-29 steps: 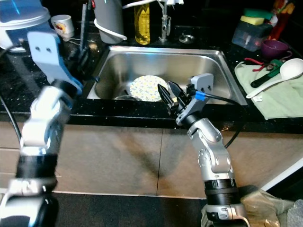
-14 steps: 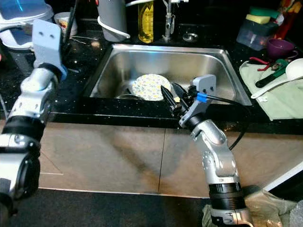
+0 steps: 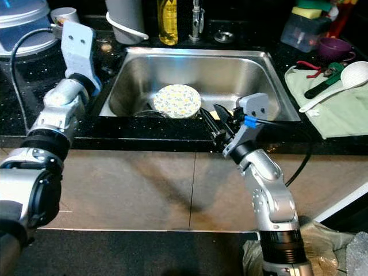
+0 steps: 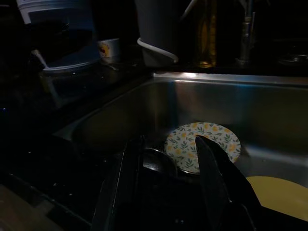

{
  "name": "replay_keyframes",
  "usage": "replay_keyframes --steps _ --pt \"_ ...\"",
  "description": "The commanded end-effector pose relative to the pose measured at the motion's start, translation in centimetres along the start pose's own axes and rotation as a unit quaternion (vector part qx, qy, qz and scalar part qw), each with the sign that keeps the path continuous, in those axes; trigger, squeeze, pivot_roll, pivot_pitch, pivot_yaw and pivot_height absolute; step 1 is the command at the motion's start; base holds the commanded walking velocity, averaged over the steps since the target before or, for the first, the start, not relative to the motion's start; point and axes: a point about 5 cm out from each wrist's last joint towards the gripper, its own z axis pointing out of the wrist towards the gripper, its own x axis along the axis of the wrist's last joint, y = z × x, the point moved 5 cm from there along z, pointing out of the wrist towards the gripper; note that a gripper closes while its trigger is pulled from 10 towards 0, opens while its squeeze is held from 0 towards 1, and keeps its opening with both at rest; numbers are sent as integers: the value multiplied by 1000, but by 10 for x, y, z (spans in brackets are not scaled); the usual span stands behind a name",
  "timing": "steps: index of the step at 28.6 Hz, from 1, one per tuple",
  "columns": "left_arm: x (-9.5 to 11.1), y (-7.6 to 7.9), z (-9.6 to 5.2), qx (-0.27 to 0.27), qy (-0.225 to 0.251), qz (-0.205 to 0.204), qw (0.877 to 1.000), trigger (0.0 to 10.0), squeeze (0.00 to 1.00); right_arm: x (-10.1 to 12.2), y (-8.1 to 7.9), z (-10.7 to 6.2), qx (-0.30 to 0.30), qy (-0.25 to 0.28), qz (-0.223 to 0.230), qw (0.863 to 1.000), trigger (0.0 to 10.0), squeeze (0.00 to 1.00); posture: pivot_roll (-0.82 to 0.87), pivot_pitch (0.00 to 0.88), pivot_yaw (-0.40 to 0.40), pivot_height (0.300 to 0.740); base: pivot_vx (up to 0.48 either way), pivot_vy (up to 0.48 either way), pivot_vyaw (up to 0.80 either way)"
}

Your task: Kitchen organization

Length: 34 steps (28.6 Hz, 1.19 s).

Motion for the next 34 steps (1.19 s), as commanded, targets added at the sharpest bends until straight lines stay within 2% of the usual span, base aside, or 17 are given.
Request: replay_keyframes --steps 1,5,6,8,9,12,15,18,19,20,25,28,34 --pt "11 1 2 -7 26 -8 1000 10000 1000 0 -2 1 3 -3 3 1000 10000 0 -19 91 -38 740 0 0 0" --pt "18 4 1 -16 48 -15 999 10000 1000 -1 -3 3 5 -3 5 1000 10000 0 -11 85 -38 740 0 0 0" --pt "27 7 -3 -27 80 -27 996 10000 322 -2 -6 4 12 -2 9 1000 10000 0 1 76 -42 740 0 0 0" --pt "29 9 -5 -31 92 -33 995 10000 322 -2 -8 5 15 -2 11 1000 10000 0 1 76 -42 740 0 0 0" --pt "30 10 -7 -33 100 -37 994 10000 0 -3 -9 6 18 -3 12 1000 10000 0 5 72 -42 740 0 0 0" --pt "29 15 -13 -38 109 -49 992 10000 0 -4 -13 7 28 -3 16 999 10000 0 15 65 -44 740 0 0 0" --pt "23 29 -30 -45 112 -77 990 10000 0 -6 -21 10 47 -2 24 999 10000 0 28 54 -41 740 0 0 0" --pt "19 34 -37 -46 108 -85 989 10000 0 -8 -22 11 50 -2 27 998 10000 0 34 47 -40 740 0 0 0" --pt "11 40 -52 -39 96 -94 990 10000 0 -10 -24 11 53 -2 32 998 10000 0 42 42 -38 740 0 0 0" --pt "9 41 -58 -36 92 -97 990 10000 0 -11 -24 12 54 -2 34 998 10000 0 44 40 -37 740 0 0 0" --pt "4 40 -71 -21 78 -110 991 10000 0 -13 -26 11 63 2 48 997 10000 0 53 34 -35 740 0 0 0" --pt "-2 43 -84 -8 60 -112 992 10000 0 -17 -29 7 81 11 97 992 10000 0 63 27 -35 740 0 0 0" --pt "-15 66 -104 -21 11 -123 992 10000 0 -25 -38 2 113 7 119 986 10000 0 68 27 -33 740 0 0 0"
